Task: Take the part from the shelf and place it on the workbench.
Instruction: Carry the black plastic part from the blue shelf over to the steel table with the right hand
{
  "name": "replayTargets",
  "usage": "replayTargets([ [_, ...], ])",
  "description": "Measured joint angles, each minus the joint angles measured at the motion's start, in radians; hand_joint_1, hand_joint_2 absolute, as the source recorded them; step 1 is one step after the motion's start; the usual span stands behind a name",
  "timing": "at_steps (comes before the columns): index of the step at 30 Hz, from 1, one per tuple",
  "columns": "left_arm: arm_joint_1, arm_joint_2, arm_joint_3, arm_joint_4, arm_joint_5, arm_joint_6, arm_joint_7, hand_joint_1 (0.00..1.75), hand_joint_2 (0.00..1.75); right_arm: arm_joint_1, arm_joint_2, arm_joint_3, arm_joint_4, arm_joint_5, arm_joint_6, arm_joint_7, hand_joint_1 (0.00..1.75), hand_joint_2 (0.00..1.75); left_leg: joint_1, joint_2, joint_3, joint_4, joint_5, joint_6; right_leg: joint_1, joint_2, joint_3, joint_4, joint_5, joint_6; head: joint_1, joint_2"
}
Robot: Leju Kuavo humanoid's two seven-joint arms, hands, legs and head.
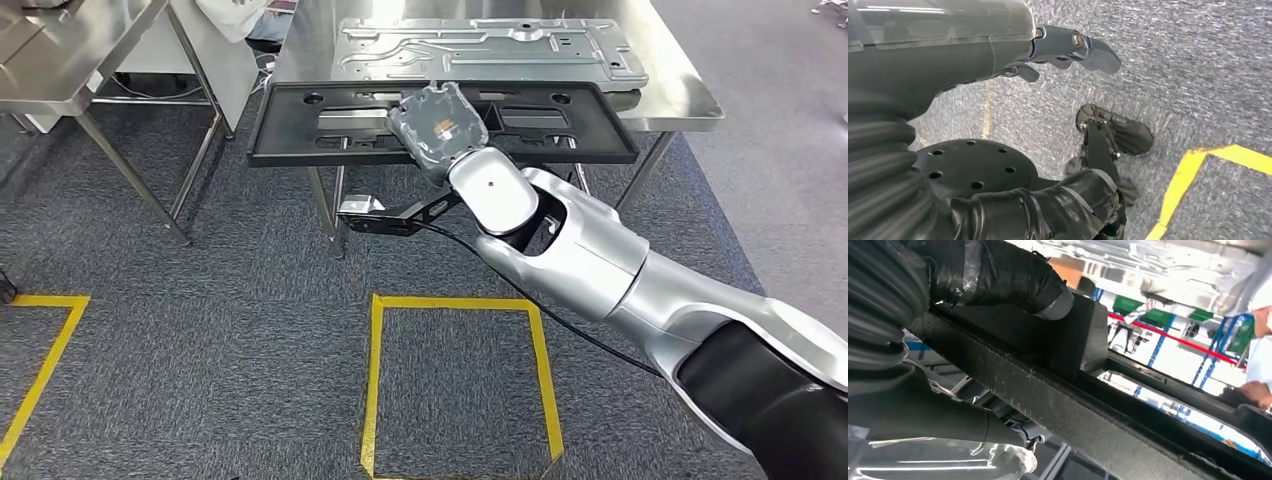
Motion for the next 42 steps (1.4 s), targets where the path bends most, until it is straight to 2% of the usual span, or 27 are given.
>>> replayTargets([
  [1, -0.001, 0.0, -0.001, 0.0, 0.001, -0.001, 0.001, 0.0, 1.75, -0.003, 0.006, 0.0, 0.004, -0.001, 0.0, -0.002, 1.75, 1.75, -0.001, -0.005, -0.001, 0.003, -0.004, -0.005, -0.001, 0.008, 0.019, -0.044, 0.014, -0.002, -0.001, 0.0],
  [2, -0.002, 0.0, -0.002, 0.0, 0.001, -0.001, 0.002, 0.0, 1.75, -0.005, 0.012, 0.0, 0.008, -0.001, -0.001, -0.003, 1.75, 1.75, -0.001, -0.008, -0.003, 0.004, -0.006, -0.011, 0.0, 0.015, 0.029, -0.066, 0.015, -0.004, -0.001, 0.0],
  [4, -0.004, 0.0, -0.003, 0.0, 0.004, -0.002, 0.004, 0.0, 1.75, -0.007, 0.02, 0.001, 0.016, -0.003, -0.002, -0.006, 1.75, 1.75, 0.001, -0.016, -0.004, 0.001, -0.007, -0.021, 0.002, 0.011, 0.034, -0.073, 0.008, -0.012, -0.003, 0.0],
  [6, -0.002, 0.0, -0.003, 0.0, 0.008, -0.002, 0.004, 0.0, 1.75, -0.009, 0.026, 0.001, 0.023, -0.003, -0.004, -0.008, 1.75, 1.75, 0.003, -0.013, -0.01, 0.013, -0.017, -0.032, 0.0, 0.002, 0.043, -0.08, 0.005, -0.024, -0.005, 0.0],
  [8, 0.0, 0.001, -0.003, 0.0, 0.009, -0.003, 0.004, 0.0, 1.75, -0.013, 0.035, 0.002, 0.028, -0.003, -0.005, -0.009, 1.75, 1.75, 0.002, 0.001, -0.051, 0.097, -0.054, -0.041, -0.002, -0.003, 0.055, -0.085, 0.001, -0.035, -0.01, 0.0],
  [10, 0.0, 0.001, -0.003, 0.0, 0.011, -0.004, 0.004, 0.0, 1.75, -0.013, 0.04, 0.002, 0.034, -0.002, -0.007, -0.011, 1.75, 1.75, 0.003, 0.009, -0.125, 0.227, -0.093, -0.045, 0.002, -0.008, 0.065, -0.085, -0.008, -0.042, -0.013, 0.0],
  [11, 0.001, 0.0, -0.003, 0.0, 0.012, -0.004, 0.004, 0.0, 1.75, -0.013, 0.043, 0.004, 0.038, -0.002, -0.007, -0.012, 1.75, 1.75, 0.003, 0.01, -0.154, 0.267, -0.094, -0.046, 0.004, -0.009, 0.07, -0.085, -0.013, -0.044, -0.013, 0.0],
  [12, 0.001, 0.0, -0.003, 0.0, 0.013, -0.004, 0.004, 0.0, 1.75, -0.012, 0.044, 0.007, 0.041, -0.002, -0.008, -0.013, 1.75, 1.75, 0.002, 0.011, -0.166, 0.27, -0.076, -0.045, 0.006, -0.01, 0.076, -0.084, -0.018, -0.045, -0.013, 0.0],
  [13, 0.002, 0.0, -0.003, 0.0, 0.015, -0.004, 0.004, 0.0, 1.75, -0.012, 0.046, 0.009, 0.044, -0.003, -0.008, -0.013, 1.75, 1.75, 0.001, 0.011, -0.156, 0.232, -0.041, -0.041, 0.008, -0.01, 0.083, -0.084, -0.023, -0.045, -0.013, 0.0],
  [14, 0.003, 0.001, -0.003, 0.0, 0.016, -0.005, 0.003, 0.0, 1.75, -0.012, 0.047, 0.011, 0.047, -0.003, -0.009, -0.013, 1.75, 1.75, -0.001, 0.012, -0.131, 0.164, 0.004, -0.034, 0.009, -0.009, 0.091, -0.084, -0.029, -0.045, -0.013, 0.0],
  [16, 0.003, 0.003, -0.004, 0.0, 0.016, -0.006, 0.001, 0.0, 1.75, -0.012, 0.049, 0.013, 0.052, -0.006, -0.012, -0.013, 1.75, 1.75, -0.009, 0.014, -0.075, 0.041, 0.054, -0.019, 0.013, -0.009, 0.101, -0.084, -0.038, -0.041, -0.011, 0.0],
  [17, 0.002, 0.005, -0.004, 0.0, 0.016, -0.006, -0.001, 0.0, 1.75, -0.011, 0.05, 0.014, 0.054, -0.009, -0.013, -0.013, 1.75, 1.75, -0.013, 0.014, -0.06, 0.009, 0.059, -0.013, 0.013, -0.009, 0.102, -0.086, -0.04, -0.038, -0.01, 0.0],
  [19, 0.0, 0.006, -0.004, 0.0, 0.016, -0.006, -0.003, 0.0, 1.75, -0.008, 0.051, 0.016, 0.059, -0.015, -0.016, -0.014, 1.75, 1.75, -0.017, 0.014, -0.051, -0.006, 0.052, -0.007, 0.013, -0.009, 0.104, -0.09, -0.043, -0.029, -0.01, 0.0],
  [21, 0.002, 0.005, -0.005, 0.0, 0.016, -0.006, -0.003, 0.0, 1.75, -0.005, 0.051, 0.017, 0.062, -0.017, -0.017, -0.016, 1.75, 1.75, -0.01, 0.015, -0.037, -0.02, 0.053, 0.0, 0.013, -0.011, 0.104, -0.084, -0.052, -0.019, -0.009, 0.0],
  [23, 0.003, 0.005, -0.005, 0.0, 0.016, -0.005, -0.003, 0.0, 1.75, -0.006, 0.051, 0.017, 0.064, -0.017, -0.017, -0.016, 1.75, 1.75, -0.002, 0.017, -0.019, -0.035, 0.053, 0.008, 0.013, -0.011, 0.068, -0.011, -0.083, -0.009, -0.004, 0.0],
  [25, 0.001, 0.005, -0.005, 0.0, 0.016, -0.004, -0.004, 0.0, 1.75, -0.002, 0.051, 0.017, 0.067, -0.017, -0.018, -0.016, 1.75, 1.75, -0.002, 0.017, -0.009, -0.037, 0.044, 0.013, 0.008, -0.01, -0.01, 0.119, -0.123, -0.001, -0.001, 0.0],
  [26, 0.0, 0.005, -0.005, 0.0, 0.016, -0.003, -0.004, 0.0, 1.75, 0.002, 0.051, 0.017, 0.068, -0.018, -0.018, -0.016, 1.75, 1.75, -0.002, 0.017, -0.004, -0.035, 0.039, 0.013, 0.004, -0.01, -0.046, 0.167, -0.127, 0.003, 0.0, 0.0],
  [27, 0.001, 0.005, -0.005, 0.0, 0.017, -0.002, -0.004, 0.0, 1.75, 0.006, 0.051, 0.018, 0.07, -0.018, -0.018, -0.016, 1.75, 1.75, 0.0, 0.016, 0.001, -0.033, 0.033, 0.012, -0.001, -0.011, -0.067, 0.183, -0.114, 0.007, 0.0, 0.0],
  [28, 0.002, 0.005, -0.005, 0.0, 0.017, -0.001, -0.004, 0.0, 1.75, 0.009, 0.051, 0.018, 0.072, -0.018, -0.018, -0.015, 1.75, 1.75, 0.002, 0.015, 0.006, -0.029, 0.025, 0.009, -0.005, -0.011, -0.069, 0.158, -0.082, 0.011, 0.001, 0.0],
  [30, 0.004, 0.005, -0.005, 0.0, 0.018, 0.0, -0.004, 0.0, 1.75, 0.009, 0.05, 0.019, 0.074, -0.019, -0.017, -0.013, 1.75, 1.75, 0.007, 0.012, 0.014, -0.015, 0.006, -0.003, -0.012, -0.011, -0.029, 0.037, -0.005, 0.019, 0.002, 0.0],
  [31, 0.003, 0.005, -0.005, 0.0, 0.018, 0.001, -0.004, 0.0, 1.75, 0.007, 0.05, 0.019, 0.075, -0.019, -0.017, -0.012, 1.75, 1.75, 0.007, 0.011, 0.014, -0.004, -0.005, -0.01, -0.013, -0.01, -0.007, -0.017, 0.018, 0.019, 0.003, 0.0],
  [33, 0.001, 0.005, -0.005, 0.0, 0.019, 0.003, -0.005, 0.0, 1.75, 0.005, 0.049, 0.019, 0.076, -0.019, -0.017, -0.012, 1.75, 1.75, 0.005, 0.01, 0.011, 0.006, -0.018, -0.023, -0.009, -0.007, 0.012, -0.059, 0.021, 0.009, 0.003, 0.0],
  [36, 0.001, 0.006, -0.005, 0.0, 0.019, 0.004, -0.005, 0.0, 1.75, 0.005, 0.048, 0.02, 0.078, -0.019, -0.017, -0.009, 1.75, 1.75, 0.008, 0.012, 0.012, 0.009, -0.03, -0.037, -0.008, -0.006, 0.018, -0.062, 0.014, -0.013, 0.001, 0.0],
  [38, 0.002, 0.006, -0.006, 0.0, 0.019, 0.004, -0.004, 0.0, 1.75, 0.003, 0.047, 0.02, 0.079, -0.019, -0.017, -0.007, 1.75, 1.75, 0.009, 0.015, -0.019, 0.074, -0.061, -0.045, -0.011, -0.005, 0.026, -0.065, 0.009, -0.026, -0.002, 0.0],
  [40, 0.002, 0.005, -0.006, 0.0, 0.019, 0.005, -0.004, 0.0, 1.75, 0.005, 0.047, 0.021, 0.08, -0.019, -0.018, -0.006, 1.75, 1.75, 0.009, 0.017, -0.091, 0.204, -0.107, -0.048, -0.008, -0.005, 0.033, -0.064, 0.001, -0.034, -0.005, 0.0],
  [41, 0.002, 0.005, -0.006, 0.0, 0.019, 0.005, -0.004, 0.0, 1.75, 0.007, 0.047, 0.021, 0.08, -0.019, -0.017, -0.006, 1.75, 1.75, 0.009, 0.017, -0.127, 0.259, -0.118, -0.048, -0.005, -0.004, 0.038, -0.064, -0.003, -0.036, -0.005, 0.0],
  [42, 0.003, 0.005, -0.006, 0.0, 0.019, 0.006, -0.004, 0.0, 1.75, 0.01, 0.047, 0.023, 0.081, -0.019, -0.017, -0.006, 1.75, 1.75, 0.009, 0.017, -0.15, 0.284, -0.112, -0.046, -0.003, -0.004, 0.044, -0.064, -0.008, -0.037, -0.005, 0.0],
])
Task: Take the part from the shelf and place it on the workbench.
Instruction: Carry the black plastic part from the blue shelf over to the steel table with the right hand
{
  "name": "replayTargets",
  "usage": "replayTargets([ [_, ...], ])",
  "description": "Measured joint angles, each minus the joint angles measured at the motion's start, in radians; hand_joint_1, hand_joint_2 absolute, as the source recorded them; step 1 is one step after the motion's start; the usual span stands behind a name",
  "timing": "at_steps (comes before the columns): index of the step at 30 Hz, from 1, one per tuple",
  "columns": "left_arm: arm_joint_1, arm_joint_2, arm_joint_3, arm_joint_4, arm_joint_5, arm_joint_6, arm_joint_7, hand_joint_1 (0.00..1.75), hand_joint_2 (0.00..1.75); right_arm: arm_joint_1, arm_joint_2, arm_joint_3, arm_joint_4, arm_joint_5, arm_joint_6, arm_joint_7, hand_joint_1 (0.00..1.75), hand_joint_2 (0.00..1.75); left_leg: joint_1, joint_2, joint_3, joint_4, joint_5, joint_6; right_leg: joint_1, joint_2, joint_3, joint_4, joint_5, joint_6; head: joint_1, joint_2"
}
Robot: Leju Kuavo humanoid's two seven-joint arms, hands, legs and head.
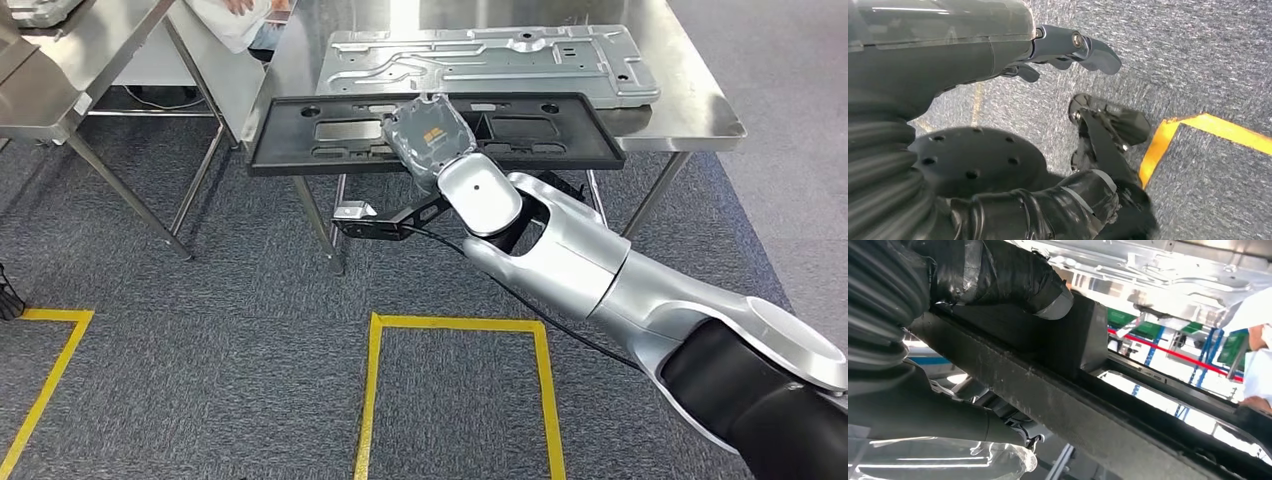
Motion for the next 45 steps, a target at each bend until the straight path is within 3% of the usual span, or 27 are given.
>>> replayTargets([
  [1, 0.001, 0.0, 0.0, 0.0, 0.0, 0.001, 0.0, 0.0, 1.75, 0.002, 0.0, 0.001, 0.0, 0.0, 0.0, 0.0, 1.75, 1.75, -0.001, 0.0, -0.005, -0.013, 0.027, 0.003, 0.002, 0.001, 0.008, 0.0, -0.006, 0.0, 0.0, 0.0],
  [2, 0.002, 0.0, 0.0, 0.0, 0.0, 0.002, 0.0, 0.0, 1.75, 0.003, 0.0, 0.003, 0.0, 0.0, 0.0, 0.0, 1.75, 1.75, -0.002, 0.0, 0.01, -0.064, 0.069, 0.008, 0.004, 0.001, 0.017, 0.0, -0.012, 0.0, 0.0, 0.0],
  [4, 0.003, 0.0, 0.0, 0.0, 0.0, 0.005, -0.001, 0.0, 1.75, 0.001, 0.0, 0.003, 0.001, 0.0, 0.0, 0.002, 1.75, 1.75, -0.008, 0.0, 0.061, -0.196, 0.144, 0.023, 0.007, 0.002, 0.033, -0.002, -0.024, 0.003, 0.001, 0.0],
  [5, 0.002, 0.001, 0.0, 0.0, 0.001, 0.006, -0.002, 0.0, 1.75, -0.001, -0.001, 0.004, 0.001, 0.0, 0.0, 0.003, 1.75, 1.75, -0.012, 0.0, 0.082, -0.242, 0.16, 0.028, 0.007, 0.002, 0.037, -0.003, -0.027, 0.006, 0.001, 0.0],
  [9, 0.0, 0.001, 0.0, 0.0, 0.001, 0.007, -0.004, 0.0, 1.75, -0.002, -0.003, 0.007, 0.002, 0.0, 0.0, 0.005, 1.75, 1.75, -0.017, -0.001, 0.106, -0.285, 0.155, 0.04, 0.007, 0.001, 0.044, -0.014, -0.033, 0.027, 0.002, 0.0],
  [11, 0.002, 0.0, -0.001, 0.0, 0.001, 0.007, -0.005, 0.0, 1.75, -0.005, -0.005, 0.008, 0.003, 0.0, 0.001, 0.006, 1.75, 1.75, -0.01, 0.001, 0.124, -0.301, 0.154, 0.048, 0.009, -0.001, 0.026, 0.03, -0.056, 0.035, 0.004, 0.0],
  [14, -0.001, 0.001, -0.001, 0.0, 0.001, 0.007, -0.006, 0.0, 1.75, -0.004, -0.008, 0.008, 0.003, 0.001, 0.006, 0.009, 1.75, 1.75, -0.008, 0.002, 0.141, -0.305, 0.143, 0.058, 0.007, -0.003, -0.08, 0.215, -0.117, 0.04, 0.006, 0.0],
  [15, -0.001, 0.001, -0.001, 0.0, 0.001, 0.007, -0.006, 0.0, 1.75, 0.001, -0.009, 0.009, 0.003, 0.001, 0.008, 0.01, 1.75, 1.75, -0.009, 0.001, 0.147, -0.303, 0.137, 0.058, 0.007, -0.003, -0.112, 0.255, -0.119, 0.042, 0.007, 0.0],
  [16, -0.001, 0.001, -0.001, 0.0, 0.001, 0.007, -0.006, 0.0, 1.75, 0.005, -0.011, 0.009, 0.003, 0.001, 0.009, 0.01, 1.75, 1.75, -0.008, 0.0, 0.154, -0.301, 0.13, 0.057, 0.006, -0.004, -0.125, 0.255, -0.098, 0.043, 0.007, 0.0],
  [17, 0.0, 0.001, -0.001, 0.0, 0.001, 0.006, -0.007, 0.0, 1.75, 0.008, -0.012, 0.01, 0.003, 0.001, 0.01, 0.012, 1.75, 1.75, -0.008, -0.001, 0.161, -0.298, 0.122, 0.056, 0.005, -0.004, -0.117, 0.216, -0.06, 0.044, 0.007, 0.0],
  [18, 0.001, 0.0, -0.001, 0.0, 0.001, 0.006, -0.007, 0.0, 1.75, 0.009, -0.013, 0.01, 0.003, 0.001, 0.011, 0.014, 1.75, 1.75, -0.008, -0.003, 0.169, -0.293, 0.112, 0.053, 0.004, -0.005, -0.097, 0.148, -0.011, 0.043, 0.008, 0.0],
  [20, 0.003, 0.0, -0.001, 0.0, 0.0, 0.006, -0.009, 0.0, 1.75, 0.005, -0.016, 0.01, 0.002, 0.002, 0.014, 0.018, 1.75, 1.75, -0.011, -0.005, 0.175, -0.281, 0.093, 0.043, 0.004, -0.006, -0.048, 0.035, 0.041, 0.038, 0.007, 0.0],
  [21, 0.002, 0.0, -0.001, 0.0, 0.0, 0.006, -0.011, 0.0, 1.75, 0.004, -0.018, 0.01, 0.0, 0.002, 0.018, 0.019, 1.75, 1.75, -0.013, -0.005, 0.176, -0.277, 0.087, 0.038, 0.006, -0.005, -0.036, 0.009, 0.045, 0.034, 0.007, 0.0],
  [24, -0.002, 0.0, -0.002, 0.0, 0.0, 0.005, -0.016, 0.0, 1.75, 0.005, -0.022, 0.01, -0.005, 0.003, 0.029, 0.022, 1.75, 1.75, -0.013, -0.004, 0.178, -0.278, 0.077, 0.024, 0.006, -0.001, -0.029, 0.0, 0.034, 0.018, 0.005, 0.0],
  [26, -0.002, 0.001, -0.002, 0.0, 0.0, 0.002, -0.017, 0.0, 1.75, 0.005, -0.023, 0.01, -0.009, 0.003, 0.033, 0.024, 1.75, 1.75, -0.011, -0.002, 0.161, -0.236, 0.052, 0.014, 0.001, 0.0, -0.02, -0.004, 0.029, 0.007, 0.002, 0.0],
  [29, -0.002, 0.0, -0.003, 0.0, 0.0, -0.003, -0.015, 0.0, 1.75, 0.01, -0.021, 0.011, -0.013, 0.003, 0.041, 0.024, 1.75, 1.75, -0.008, 0.0, 0.056, -0.053, -0.01, 0.003, 0.0, 0.0, -0.009, -0.006, 0.019, -0.002, -0.003, 0.0],
  [30, -0.001, 0.0, -0.004, 0.0, 0.001, -0.004, -0.014, 0.0, 1.75, 0.014, -0.02, 0.011, -0.013, 0.003, 0.043, 0.022, 1.75, 1.75, -0.008, 0.0, 0.023, -0.008, -0.012, 0.002, 0.001, 0.0, -0.004, -0.006, 0.014, -0.003, -0.003, 0.0],
  [31, -0.001, 0.0, -0.004, 0.0, 0.002, -0.006, -0.013, 0.0, 1.75, 0.017, -0.019, 0.012, -0.013, 0.003, 0.043, 0.02, 1.75, 1.75, -0.008, 0.0, 0.005, 0.001, 0.006, 0.003, 0.002, 0.0, 0.002, -0.006, 0.009, -0.003, -0.003, 0.0],
  [32, 0.001, 0.0, -0.004, 0.0, 0.005, -0.008, -0.012, 0.0, 1.75, 0.019, -0.017, 0.012, -0.012, 0.003, 0.043, 0.018, 1.75, 1.75, -0.008, 0.0, 0.008, -0.031, 0.043, 0.005, 0.002, 0.001, 0.011, -0.006, 0.004, -0.002, -0.003, 0.0],
  [34, 0.002, 0.001, -0.005, 0.0, 0.01, -0.013, -0.009, 0.0, 1.75, 0.019, -0.01, 0.012, -0.01, 0.003, 0.043, 0.014, 1.75, 1.75, -0.011, 0.0, 0.053, -0.164, 0.133, 0.015, 0.004, 0.001, 0.027, -0.007, -0.008, 0.0, -0.002, 0.0],
  [35, 0.002, 0.002, -0.006, 0.0, 0.013, -0.015, -0.008, 0.0, 1.75, 0.018, -0.006, 0.012, -0.009, 0.003, 0.042, 0.012, 1.75, 1.75, -0.014, -0.001, 0.078, -0.225, 0.158, 0.022, 0.005, 0.002, 0.032, -0.007, -0.012, 0.003, -0.002, 0.0],
  [36, 0.0, 0.003, -0.007, 0.0, 0.014, -0.017, -0.005, 0.0, 1.75, 0.017, -0.003, 0.012, -0.007, 0.003, 0.042, 0.009, 1.75, 1.75, -0.017, -0.001, 0.094, -0.261, 0.166, 0.027, 0.006, 0.003, 0.034, -0.009, -0.015, 0.007, -0.002, 0.0],
  [38, -0.003, 0.004, -0.01, 0.0, 0.017, -0.02, -0.001, 0.0, 1.75, 0.016, 0.002, 0.015, -0.004, 0.003, 0.041, 0.005, 1.75, 1.75, -0.023, -0.001, 0.104, -0.282, 0.158, 0.034, 0.007, 0.003, 0.036, -0.015, -0.017, 0.018, -0.002, 0.0],
  [41, 0.0, 0.004, -0.013, 0.0, 0.019, -0.023, 0.006, 0.0, 1.75, 0.016, 0.012, 0.019, 0.001, 0.003, 0.036, 0.003, 1.75, 1.75, -0.015, -0.001, 0.123, -0.3, 0.157, 0.046, 0.008, -0.001, 0.037, -0.001, -0.033, 0.032, 0.001, 0.0],
  [43, -0.001, 0.004, -0.014, 0.0, 0.02, -0.023, 0.006, 0.0, 1.75, 0.013, 0.019, 0.021, 0.006, 0.003, 0.03, 0.002, 1.75, 1.75, -0.012, -0.001, 0.136, -0.308, 0.153, 0.055, 0.008, -0.003, -0.015, 0.103, -0.078, 0.037, 0.003, 0.0],
  [45, -0.004, 0.005, -0.015, 0.0, 0.021, -0.023, 0.005, 0.0, 1.75, 0.014, 0.026, 0.027, 0.013, 0.003, 0.025, -0.001, 1.75, 1.75, -0.012, -0.002, 0.143, -0.306, 0.145, 0.06, 0.008, -0.004, -0.096, 0.237, -0.117, 0.039, 0.004, 0.0],
])
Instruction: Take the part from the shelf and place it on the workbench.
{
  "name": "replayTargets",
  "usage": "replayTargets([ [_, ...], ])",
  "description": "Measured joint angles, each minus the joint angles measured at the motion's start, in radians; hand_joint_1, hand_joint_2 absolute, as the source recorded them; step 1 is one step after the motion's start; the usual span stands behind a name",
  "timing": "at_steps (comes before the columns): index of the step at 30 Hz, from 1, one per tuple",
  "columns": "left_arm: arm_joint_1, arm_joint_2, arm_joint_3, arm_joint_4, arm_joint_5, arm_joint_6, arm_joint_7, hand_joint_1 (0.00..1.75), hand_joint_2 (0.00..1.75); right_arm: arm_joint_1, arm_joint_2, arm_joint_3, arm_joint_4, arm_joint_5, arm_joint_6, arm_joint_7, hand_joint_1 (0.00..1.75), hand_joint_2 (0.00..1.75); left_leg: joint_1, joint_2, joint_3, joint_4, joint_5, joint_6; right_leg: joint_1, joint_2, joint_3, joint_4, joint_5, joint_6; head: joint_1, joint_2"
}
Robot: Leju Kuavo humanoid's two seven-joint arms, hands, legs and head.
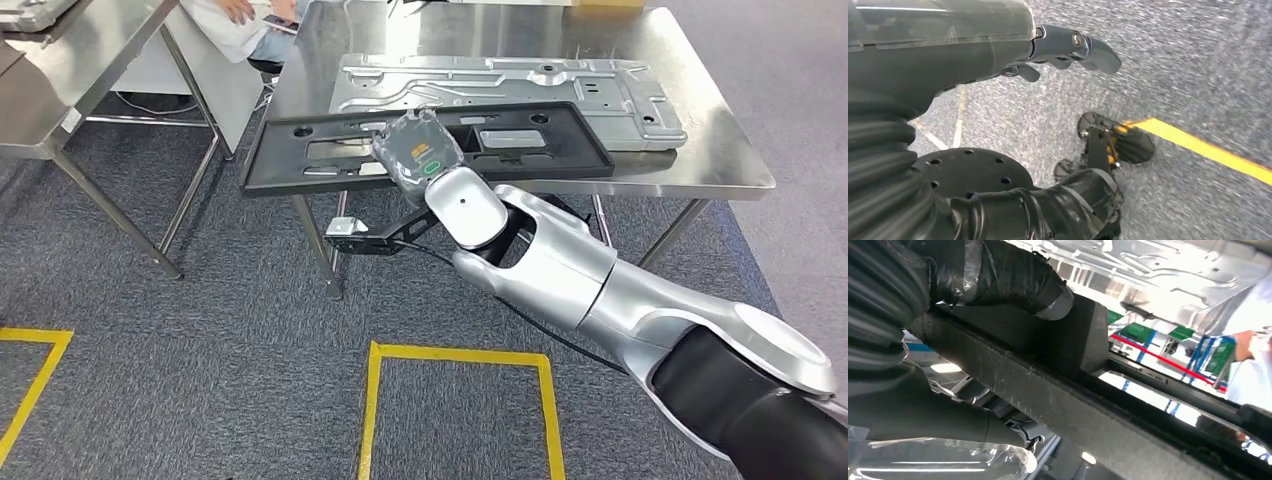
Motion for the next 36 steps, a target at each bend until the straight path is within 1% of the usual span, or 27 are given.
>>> replayTargets([
  [1, 0.0, 0.0, 0.0, 0.0, 0.0, 0.0, -0.001, 0.0, 1.75, 0.002, 0.003, 0.004, 0.004, 0.0, -0.001, -0.002, 1.75, 1.75, 0.0, -0.001, 0.004, 0.001, -0.005, 0.001, -0.001, 0.0, -0.025, 0.028, 0.006, 0.001, 0.0, 0.0],
  [2, 0.001, 0.001, -0.001, 0.0, 0.001, 0.0, -0.003, 0.0, 1.75, 0.003, 0.006, 0.006, 0.008, 0.0, -0.002, -0.005, 1.75, 1.75, 0.0, -0.003, 0.01, 0.004, -0.011, 0.0, -0.001, -0.001, -0.03, 0.016, 0.032, 0.0, 0.0, 0.0],
  [4, 0.004, 0.0, -0.001, 0.0, 0.002, 0.001, -0.006, 0.0, 1.75, 0.002, 0.012, 0.009, 0.015, 0.0, -0.005, -0.007, 1.75, 1.75, 0.0, -0.006, 0.022, 0.011, -0.028, -0.005, -0.002, -0.002, 0.008, -0.106, 0.119, -0.005, 0.0, 0.0],
  [5, 0.003, 0.0, -0.002, 0.0, 0.002, 0.002, -0.007, 0.0, 1.75, 0.0, 0.014, 0.009, 0.017, 0.0, -0.006, -0.008, 1.75, 1.75, -0.002, -0.007, 0.025, 0.018, -0.037, -0.01, -0.001, -0.003, 0.036, -0.171, 0.148, -0.009, 0.0, 0.0],
  [6, 0.003, 0.0, -0.002, 0.0, 0.002, 0.002, -0.007, 0.0, 1.75, -0.002, 0.018, 0.01, 0.02, -0.001, -0.007, -0.008, 1.75, 1.75, -0.004, -0.007, 0.025, 0.022, -0.043, -0.015, 0.0, -0.002, 0.055, -0.216, 0.162, -0.013, 0.0, 0.0],
  [8, 0.0, 0.0, -0.004, 0.0, 0.003, 0.004, -0.008, 0.0, 1.75, -0.005, 0.023, 0.014, 0.023, -0.003, -0.009, -0.008, 1.75, 1.75, -0.007, -0.008, 0.023, 0.024, -0.05, -0.024, 0.004, -0.001, 0.068, -0.24, 0.156, -0.02, -0.001, 0.0],
  [11, 0.0, 0.003, -0.007, 0.0, 0.002, 0.011, -0.009, 0.0, 1.75, -0.003, 0.025, 0.017, 0.026, -0.006, -0.003, 0.001, 1.75, 1.75, -0.005, -0.005, 0.019, 0.045, -0.069, -0.037, -0.003, 0.001, 0.079, -0.247, 0.15, -0.034, -0.004, 0.0],
  [12, 0.001, 0.003, -0.007, 0.0, 0.001, 0.014, -0.01, 0.0, 1.75, -0.003, 0.026, 0.017, 0.026, -0.006, 0.0, 0.006, 1.75, 1.75, -0.004, -0.003, 0.001, 0.081, -0.087, -0.042, -0.006, 0.001, 0.085, -0.25, 0.148, -0.039, -0.006, 0.0],
  [14, 0.002, 0.003, -0.008, 0.0, 0.0, 0.017, -0.013, 0.0, 1.75, 0.0, 0.025, 0.018, 0.025, -0.006, 0.005, 0.012, 1.75, 1.75, -0.001, 0.0, -0.068, 0.205, -0.132, -0.052, -0.006, 0.001, 0.094, -0.25, 0.139, -0.046, -0.011, 0.0],
  [15, 0.002, 0.003, -0.009, 0.0, 0.0, 0.018, -0.014, 0.0, 1.75, 0.004, 0.025, 0.02, 0.025, -0.006, 0.007, 0.013, 1.75, 1.75, 0.002, 0.0, -0.105, 0.263, -0.144, -0.055, -0.006, 0.001, 0.099, -0.25, 0.134, -0.048, -0.011, 0.0],
  [16, 0.003, 0.004, -0.009, 0.0, -0.001, 0.019, -0.015, 0.0, 1.75, 0.008, 0.024, 0.022, 0.025, -0.007, 0.009, 0.014, 1.75, 1.75, 0.003, 0.0, -0.131, 0.295, -0.14, -0.057, -0.005, 0.002, 0.105, -0.25, 0.129, -0.048, -0.011, 0.0],
  [17, 0.004, 0.004, -0.009, 0.0, -0.001, 0.021, -0.015, 0.0, 1.75, 0.011, 0.023, 0.023, 0.025, -0.008, 0.012, 0.016, 1.75, 1.75, 0.004, 0.0, -0.138, 0.288, -0.117, -0.058, -0.005, 0.003, 0.112, -0.25, 0.124, -0.048, -0.011, 0.0],
  [18, 0.005, 0.004, -0.009, 0.0, 0.0, 0.023, -0.016, 0.0, 1.75, 0.014, 0.023, 0.025, 0.024, -0.008, 0.015, 0.02, 1.75, 1.75, 0.005, 0.0, -0.126, 0.243, -0.076, -0.057, -0.006, 0.005, 0.121, -0.25, 0.118, -0.046, -0.011, 0.0],
  [19, 0.005, 0.004, -0.009, 0.0, 0.0, 0.025, -0.017, 0.0, 1.75, 0.015, 0.021, 0.025, 0.021, -0.009, 0.018, 0.025, 1.75, 1.75, 0.005, 0.001, -0.102, 0.173, -0.031, -0.055, -0.006, 0.006, 0.129, -0.25, 0.112, -0.044, -0.011, 0.0],
  [20, 0.005, 0.005, -0.009, 0.0, 0.0, 0.028, -0.017, 0.0, 1.75, 0.014, 0.019, 0.025, 0.019, -0.009, 0.02, 0.031, 1.75, 1.75, 0.003, 0.001, -0.075, 0.109, 0.001, -0.052, -0.005, 0.007, 0.135, -0.25, 0.106, -0.04, -0.011, 0.0],
  [21, 0.005, 0.005, -0.01, 0.0, 0.0, 0.031, -0.018, 0.0, 1.75, 0.013, 0.017, 0.025, 0.015, -0.009, 0.022, 0.035, 1.75, 1.75, 0.0, 0.001, -0.053, 0.058, 0.018, -0.047, -0.004, 0.008, 0.138, -0.25, 0.102, -0.035, -0.011, 0.0],
  [22, 0.004, 0.005, -0.01, 0.0, 0.0, 0.033, -0.019, 0.0, 1.75, 0.013, 0.014, 0.024, 0.012, -0.009, 0.022, 0.038, 1.75, 1.75, -0.003, 0.001, -0.041, 0.032, 0.02, -0.043, -0.003, 0.008, 0.138, -0.251, 0.1, -0.031, -0.01, 0.0],
  [25, 0.002, 0.005, -0.011, 0.0, 0.0, 0.039, -0.022, 0.0, 1.75, 0.015, 0.006, 0.024, 0.002, -0.009, 0.023, 0.045, 1.75, 1.75, -0.003, 0.001, -0.029, 0.018, 0.01, -0.026, -0.002, 0.008, 0.141, -0.255, 0.095, -0.014, -0.01, 0.0],
  [27, 0.005, 0.005, -0.012, 0.0, 0.0, 0.042, -0.023, 0.0, 1.75, 0.013, -0.001, 0.023, -0.006, -0.009, 0.025, 0.05, 1.75, 1.75, 0.002, 0.002, -0.014, 0.007, 0.008, -0.014, 0.0, 0.005, 0.124, -0.213, 0.073, -0.006, -0.007, 0.0],
  [28, 0.005, 0.005, -0.012, 0.0, 0.0, 0.042, -0.023, 0.0, 1.75, 0.012, -0.004, 0.023, -0.009, -0.009, 0.028, 0.052, 1.75, 1.75, 0.003, 0.003, -0.007, 0.004, 0.005, -0.009, -0.001, 0.003, 0.097, -0.16, 0.052, -0.004, -0.006, 0.0],
  [30, 0.002, 0.005, -0.012, 0.0, 0.0, 0.044, -0.025, 0.0, 1.75, 0.016, -0.012, 0.023, -0.013, -0.009, 0.035, 0.056, 1.75, 1.75, 0.002, 0.003, 0.002, 0.004, -0.003, 0.0, 0.0, 0.002, 0.019, -0.03, 0.012, -0.001, -0.005, 0.0],
  [31, 0.002, 0.006, -0.013, 0.0, -0.001, 0.045, -0.026, 0.0, 1.75, 0.02, -0.015, 0.023, -0.015, -0.009, 0.038, 0.057, 1.75, 1.75, 0.001, 0.002, 0.007, 0.004, -0.009, 0.002, -0.001, 0.002, -0.012, 0.012, 0.011, -0.001, -0.005, 0.0],
  [32, 0.002, 0.006, -0.014, 0.0, -0.001, 0.045, -0.027, 0.0, 1.75, 0.024, -0.019, 0.023, -0.018, -0.009, 0.039, 0.059, 1.75, 1.75, 0.001, 0.001, 0.013, 0.006, -0.014, 0.002, -0.001, 0.002, -0.027, 0.016, 0.029, -0.001, -0.005, 0.0],
  [33, 0.003, 0.006, -0.016, 0.0, -0.001, 0.045, -0.027, 0.0, 1.75, 0.027, -0.022, 0.023, -0.02, -0.009, 0.04, 0.06, 1.75, 1.75, 0.001, 0.0, 0.02, 0.008, -0.022, 0.001, -0.001, 0.002, -0.021, -0.018, 0.065, -0.002, -0.005, 0.0],
  [34, 0.005, 0.005, -0.017, 0.0, -0.002, 0.045, -0.028, 0.0, 1.75, 0.028, -0.025, 0.023, -0.022, -0.009, 0.041, 0.062, 1.75, 1.75, 0.001, -0.001, 0.027, 0.012, -0.03, -0.001, -0.001, 0.001, 0.0, -0.082, 0.112, -0.005, -0.004, 0.0],
  [35, 0.006, 0.005, -0.019, 0.0, -0.002, 0.045, -0.029, 0.0, 1.75, 0.027, -0.029, 0.023, -0.025, -0.008, 0.043, 0.064, 1.75, 1.75, 0.0, -0.002, 0.032, 0.016, -0.039, -0.004, 0.0, 0.0, 0.025, -0.145, 0.147, -0.01, -0.004, 0.0],
  [36, 0.006, 0.005, -0.021, 0.0, -0.003, 0.045, -0.029, 0.0, 1.75, 0.026, -0.032, 0.023, -0.028, -0.008, 0.046, 0.065, 1.75, 1.75, -0.002, -0.003, 0.034, 0.021, -0.047, -0.009, 0.001, 0.0, 0.048, -0.198, 0.167, -0.014, -0.004, 0.0],
])
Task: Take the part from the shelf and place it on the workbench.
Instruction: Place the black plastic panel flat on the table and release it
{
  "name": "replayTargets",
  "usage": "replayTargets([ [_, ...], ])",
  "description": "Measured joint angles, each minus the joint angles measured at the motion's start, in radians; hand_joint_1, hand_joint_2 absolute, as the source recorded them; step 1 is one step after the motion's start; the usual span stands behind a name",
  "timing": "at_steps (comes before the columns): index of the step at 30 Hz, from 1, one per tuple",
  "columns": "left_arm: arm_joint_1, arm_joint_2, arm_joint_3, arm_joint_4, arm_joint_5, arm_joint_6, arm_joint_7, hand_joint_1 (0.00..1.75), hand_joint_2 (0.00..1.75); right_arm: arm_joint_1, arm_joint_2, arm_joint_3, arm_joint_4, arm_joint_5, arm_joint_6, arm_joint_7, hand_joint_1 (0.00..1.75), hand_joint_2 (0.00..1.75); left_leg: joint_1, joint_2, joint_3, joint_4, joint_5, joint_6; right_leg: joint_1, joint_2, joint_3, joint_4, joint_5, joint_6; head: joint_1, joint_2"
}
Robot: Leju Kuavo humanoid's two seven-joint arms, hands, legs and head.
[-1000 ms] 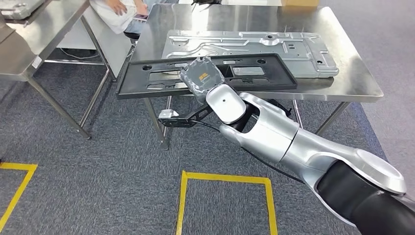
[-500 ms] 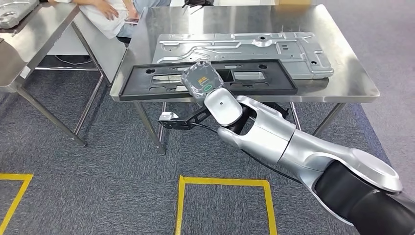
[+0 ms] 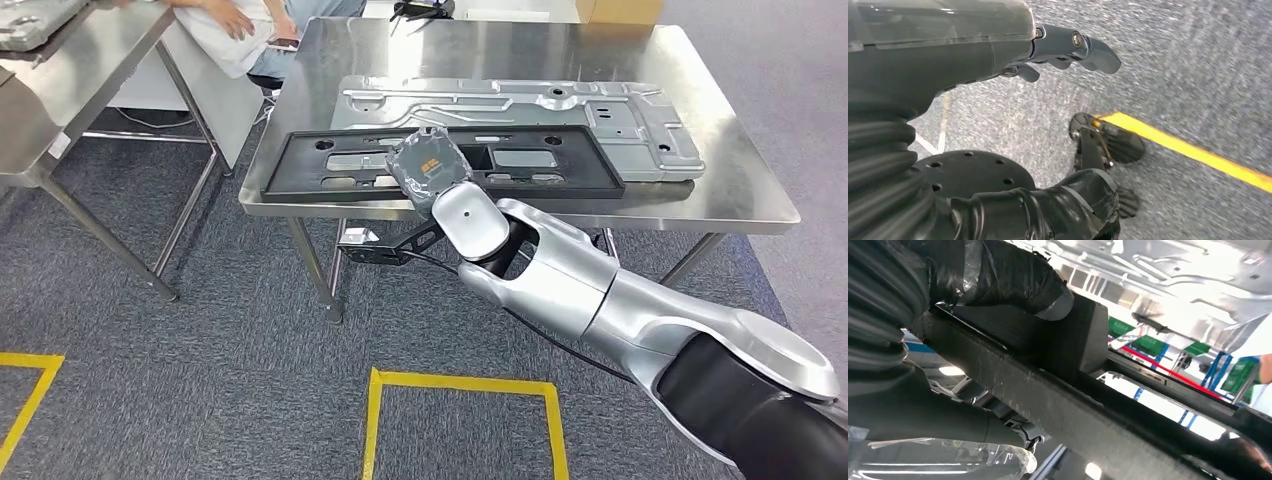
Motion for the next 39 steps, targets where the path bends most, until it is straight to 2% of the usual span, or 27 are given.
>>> replayTargets([
  [1, -0.001, 0.0, -0.003, 0.0, 0.0, 0.0, 0.0, 0.0, 1.75, 0.0, -0.002, 0.0, -0.003, 0.0, 0.003, 0.001, 1.75, 1.75, -0.001, 0.0, 0.0, 0.003, -0.005, -0.005, 0.002, 0.0, 0.013, -0.028, 0.005, -0.004, 0.0, 0.0],
  [3, -0.004, 0.0, -0.008, 0.0, 0.0, 0.0, -0.002, 0.0, 1.75, 0.0, -0.005, 0.0, -0.01, 0.001, 0.006, 0.002, 1.75, 1.75, -0.004, 0.001, 0.0, 0.003, -0.011, -0.014, 0.005, 0.003, 0.02, -0.042, -0.004, -0.011, -0.001, 0.0],
  [5, -0.005, 0.001, -0.01, 0.0, 0.0, 0.0, -0.002, 0.0, 1.75, 0.001, -0.008, 0.0, -0.014, 0.002, 0.007, 0.003, 1.75, 1.75, -0.003, 0.003, 0.0, 0.01, -0.022, -0.024, 0.0, 0.006, 0.026, -0.047, -0.008, -0.019, -0.002, 0.0],
  [6, -0.006, 0.002, -0.011, 0.0, -0.001, 0.0, -0.002, 0.0, 1.75, 0.0, -0.01, -0.001, -0.017, 0.002, 0.007, 0.004, 1.75, 1.75, -0.002, 0.004, -0.01, 0.033, -0.036, -0.029, -0.003, 0.006, 0.031, -0.05, -0.01, -0.023, -0.003, 0.0],
  [7, -0.006, 0.002, -0.012, 0.0, -0.001, 0.0, -0.002, 0.0, 1.75, -0.001, -0.01, -0.001, -0.019, 0.002, 0.007, 0.005, 1.75, 1.75, -0.001, 0.004, -0.032, 0.076, -0.056, -0.035, -0.006, 0.006, 0.036, -0.052, -0.013, -0.028, -0.005, 0.0],
  [9, -0.006, 0.002, -0.013, 0.0, -0.001, 0.001, -0.002, 0.0, 1.75, 0.0, -0.012, -0.001, -0.023, 0.002, 0.009, 0.007, 1.75, 1.75, 0.002, 0.005, -0.106, 0.205, -0.097, -0.042, -0.006, 0.006, 0.044, -0.052, -0.021, -0.034, -0.007, 0.0],
  [10, -0.005, 0.002, -0.013, 0.0, -0.001, 0.001, -0.001, 0.0, 1.75, 0.002, -0.013, -0.001, -0.024, 0.002, 0.011, 0.008, 1.75, 1.75, 0.004, 0.005, -0.14, 0.255, -0.103, -0.045, -0.006, 0.006, 0.049, -0.052, -0.025, -0.035, -0.006, 0.0],
  [11, -0.004, 0.002, -0.014, 0.0, -0.001, 0.001, 0.0, 0.0, 1.75, 0.004, -0.014, -0.001, -0.026, 0.002, 0.013, 0.01, 1.75, 1.75, 0.005, 0.005, -0.161, 0.274, -0.09, -0.046, -0.005, 0.006, 0.055, -0.052, -0.03, -0.035, -0.006, 0.0],
  [12, -0.003, 0.002, -0.014, 0.0, 0.0, 0.001, 0.0, 0.0, 1.75, 0.005, -0.016, -0.001, -0.028, 0.002, 0.015, 0.011, 1.75, 1.75, 0.006, 0.005, -0.163, 0.254, -0.059, -0.047, -0.005, 0.007, 0.062, -0.051, -0.035, -0.035, -0.006, 0.0],
  [14, -0.001, 0.003, -0.014, 0.0, 0.001, 0.001, 0.0, 0.0, 1.75, 0.005, -0.019, -0.001, -0.032, 0.003, 0.016, 0.014, 1.75, 1.75, 0.006, 0.005, -0.122, 0.131, 0.028, -0.042, -0.005, 0.008, 0.079, -0.052, -0.046, -0.033, -0.006, 0.0],
  [15, -0.001, 0.004, -0.014, 0.0, 0.001, 0.001, 0.0, 0.0, 1.75, 0.004, -0.02, -0.001, -0.034, 0.003, 0.015, 0.014, 1.75, 1.75, 0.003, 0.005, -0.097, 0.071, 0.056, -0.038, -0.004, 0.009, 0.084, -0.052, -0.051, -0.03, -0.006, 0.0],
  [16, -0.003, 0.004, -0.014, 0.0, 0.002, 0.001, -0.001, 0.0, 1.75, 0.003, -0.022, -0.001, -0.035, 0.004, 0.015, 0.014, 1.75, 1.75, 0.001, 0.005, -0.078, 0.027, 0.068, -0.033, -0.003, 0.009, 0.086, -0.053, -0.054, -0.026, -0.006, 0.0],
  [18, -0.006, 0.005, -0.016, 0.0, 0.002, 0.0, -0.001, 0.0, 1.75, 0.003, -0.023, -0.001, -0.035, 0.005, 0.014, 0.014, 1.75, 1.75, -0.005, 0.005, -0.064, 0.001, 0.059, -0.023, -0.001, 0.01, 0.087, -0.057, -0.056, -0.017, -0.005, 0.0],
  [21, -0.005, 0.005, -0.018, 0.0, 0.002, 0.0, -0.002, 0.0, 1.75, 0.003, -0.027, -0.002, -0.037, 0.005, 0.013, 0.014, 1.75, 1.75, 0.002, 0.005, -0.047, -0.017, 0.057, -0.006, 0.0, 0.006, 0.084, -0.041, -0.071, -0.001, -0.002, 0.0],
  [22, -0.004, 0.005, -0.018, 0.0, 0.002, 0.0, -0.003, 0.0, 1.75, 0.001, -0.028, -0.003, -0.037, 0.006, 0.013, 0.014, 1.75, 1.75, 0.004, 0.006, -0.04, -0.023, 0.057, 0.001, 0.0, 0.005, 0.067, -0.004, -0.088, 0.003, -0.001, 0.0],
  [23, -0.004, 0.005, -0.019, 0.0, 0.002, 0.0, -0.003, 0.0, 1.75, 0.001, -0.031, -0.003, -0.038, 0.006, 0.014, 0.014, 1.75, 1.75, 0.004, 0.006, -0.035, -0.025, 0.054, 0.006, -0.001, 0.004, 0.036, 0.054, -0.111, 0.005, 0.0, 0.0],
  [25, -0.006, 0.006, -0.02, 0.0, 0.002, -0.001, -0.003, 0.0, 1.75, 0.005, -0.035, -0.003, -0.038, 0.006, 0.016, 0.014, 1.75, 1.75, 0.004, 0.006, -0.028, -0.024, 0.046, 0.014, -0.002, 0.003, -0.043, 0.183, -0.151, 0.009, 0.001, 0.0],
  [26, -0.006, 0.006, -0.021, 0.0, 0.002, -0.002, -0.003, 0.0, 1.75, 0.009, -0.037, -0.003, -0.038, 0.006, 0.017, 0.014, 1.75, 1.75, 0.004, 0.005, -0.025, -0.023, 0.041, 0.015, -0.003, 0.003, -0.069, 0.216, -0.15, 0.011, 0.001, 0.0],
  [27, -0.005, 0.006, -0.022, 0.0, 0.003, -0.002, -0.002, 0.0, 1.75, 0.012, -0.038, -0.003, -0.039, 0.006, 0.019, 0.014, 1.75, 1.75, 0.004, 0.004, -0.02, -0.02, 0.035, 0.014, -0.005, 0.002, -0.077, 0.212, -0.129, 0.012, 0.001, 0.0],
  [28, -0.004, 0.006, -0.022, 0.0, 0.003, -0.002, -0.001, 0.0, 1.75, 0.013, -0.039, -0.003, -0.04, 0.006, 0.021, 0.014, 1.75, 1.75, 0.004, 0.003, -0.014, -0.017, 0.028, 0.012, -0.007, 0.002, -0.065, 0.171, -0.093, 0.012, 0.001, 0.0],
  [29, -0.003, 0.005, -0.022, 0.0, 0.003, -0.003, 0.0, 0.0, 1.75, 0.013, -0.04, -0.003, -0.042, 0.006, 0.023, 0.015, 1.75, 1.75, 0.005, 0.002, -0.009, -0.012, 0.02, 0.009, -0.01, 0.0, -0.041, 0.105, -0.05, 0.012, 0.002, 0.0],
  [30, -0.002, 0.005, -0.023, 0.0, 0.003, -0.004, 0.0, 0.0, 1.75, 0.012, -0.042, -0.003, -0.044, 0.006, 0.025, 0.016, 1.75, 1.75, 0.003, 0.001, -0.005, -0.006, 0.011, 0.003, -0.01, -0.001, -0.013, 0.044, -0.021, 0.01, 0.002, 0.0],
  [31, -0.002, 0.005, -0.024, 0.0, 0.003, -0.005, 0.001, 0.0, 1.75, 0.012, -0.044, -0.003, -0.047, 0.006, 0.026, 0.017, 1.75, 1.75, 0.001, 0.0, -0.004, -0.001, 0.003, -0.002, -0.009, -0.001, 0.009, -0.003, -0.006, 0.007, 0.002, 0.0],
  [32, -0.003, 0.005, -0.025, 0.0, 0.003, -0.005, 0.002, 0.0, 1.75, 0.012, -0.046, -0.003, -0.049, 0.006, 0.027, 0.017, 1.75, 1.75, 0.0, 0.0, -0.004, 0.003, -0.002, -0.008, -0.007, -0.001, 0.021, -0.029, -0.004, 0.004, 0.002, 0.0],
  [36, -0.005, 0.006, -0.031, 0.0, 0.004, -0.006, 0.003, 0.0, 1.75, 0.015, -0.05, -0.004, -0.056, 0.006, 0.029, 0.019, 1.75, 1.75, 0.0, 0.002, -0.005, 0.013, -0.019, -0.028, -0.009, 0.004, 0.034, -0.044, -0.02, -0.015, 0.0, 0.0],
  [37, -0.005, 0.007, -0.031, 0.0, 0.004, -0.006, 0.004, 0.0, 1.75, 0.014, -0.051, -0.004, -0.058, 0.006, 0.029, 0.019, 1.75, 1.75, 0.001, 0.003, -0.018, 0.043, -0.034, -0.033, -0.012, 0.005, 0.039, -0.046, -0.022, -0.02, -0.003, 0.0],
  [39, -0.005, 0.008, -0.033, 0.0, 0.004, -0.006, 0.004, 0.0, 1.75, 0.013, -0.051, -0.004, -0.061, 0.006, 0.029, 0.019, 1.75, 1.75, 0.004, 0.004, -0.08, 0.16, -0.077, -0.04, -0.012, 0.004, 0.051, -0.048, -0.03, -0.029, -0.008, 0.0],
])
